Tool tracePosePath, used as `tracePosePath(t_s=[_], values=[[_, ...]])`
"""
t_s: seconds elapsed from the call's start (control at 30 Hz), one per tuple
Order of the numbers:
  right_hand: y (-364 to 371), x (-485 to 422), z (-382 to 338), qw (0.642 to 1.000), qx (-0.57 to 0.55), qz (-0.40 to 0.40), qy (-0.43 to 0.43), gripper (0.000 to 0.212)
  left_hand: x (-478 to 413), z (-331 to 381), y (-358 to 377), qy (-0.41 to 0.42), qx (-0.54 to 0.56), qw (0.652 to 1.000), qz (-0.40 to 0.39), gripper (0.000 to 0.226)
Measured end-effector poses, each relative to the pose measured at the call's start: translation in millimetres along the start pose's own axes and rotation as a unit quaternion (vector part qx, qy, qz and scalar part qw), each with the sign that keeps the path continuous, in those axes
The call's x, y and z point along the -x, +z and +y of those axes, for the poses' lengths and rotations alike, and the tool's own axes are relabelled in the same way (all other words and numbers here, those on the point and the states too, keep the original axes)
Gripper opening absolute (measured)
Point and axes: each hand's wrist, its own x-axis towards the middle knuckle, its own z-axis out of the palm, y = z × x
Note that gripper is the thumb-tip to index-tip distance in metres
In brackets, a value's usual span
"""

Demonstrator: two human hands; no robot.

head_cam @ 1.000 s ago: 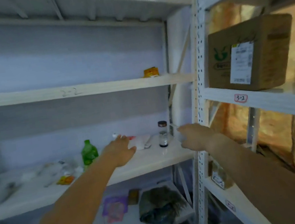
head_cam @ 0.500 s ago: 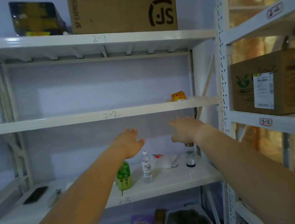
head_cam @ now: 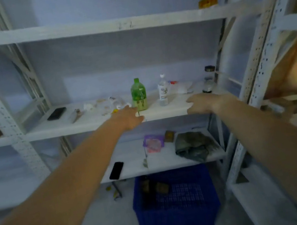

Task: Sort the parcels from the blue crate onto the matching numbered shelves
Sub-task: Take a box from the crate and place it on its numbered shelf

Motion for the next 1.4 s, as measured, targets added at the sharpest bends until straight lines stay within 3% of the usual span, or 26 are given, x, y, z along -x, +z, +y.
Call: tracePosePath(t_s=[0.13, 0.3, 0.43, 0.6, 0.7, 0.77, 1.0, 1.1, 1.27, 1.4], values=[[111, -21, 3, 0.993, -0.014, -0.119, 0.014, 0.053, -7, -57, 97, -0.022, 0.014, 0.995, -0.098, 0.064], [211, -46, 18, 0.967, -0.011, -0.251, 0.045, 0.057, -28, -102, 195, -0.060, 0.026, 0.981, -0.180, 0.061], [262, -97, 30, 0.951, -0.013, -0.305, 0.056, 0.052, -59, -120, 255, -0.090, 0.090, 0.972, -0.197, 0.046], [316, -166, 22, 0.936, -0.063, -0.345, 0.012, 0.028, -95, -146, 305, -0.149, 0.066, 0.950, -0.267, 0.059], [335, -204, 23, 0.920, -0.055, -0.388, 0.012, 0.046, -132, -152, 329, -0.169, 0.073, 0.946, -0.268, 0.059], [345, -229, 25, 0.907, -0.022, -0.420, 0.007, 0.047, -150, -149, 348, -0.170, 0.103, 0.939, -0.282, 0.057], [429, -337, -4, 0.892, -0.022, -0.446, -0.070, 0.051, -202, -165, 463, -0.134, 0.102, 0.952, -0.255, 0.060], [503, -379, -28, 0.899, -0.012, -0.416, -0.140, 0.060, -237, -179, 528, -0.126, 0.093, 0.957, -0.245, 0.062], [653, -449, -44, 0.908, -0.050, -0.396, -0.129, 0.068, -283, -195, 645, -0.119, 0.120, 0.950, -0.263, 0.063], [753, -485, -45, 0.922, -0.023, -0.343, -0.177, 0.089, -312, -196, 735, -0.120, 0.151, 0.938, -0.287, 0.063]])
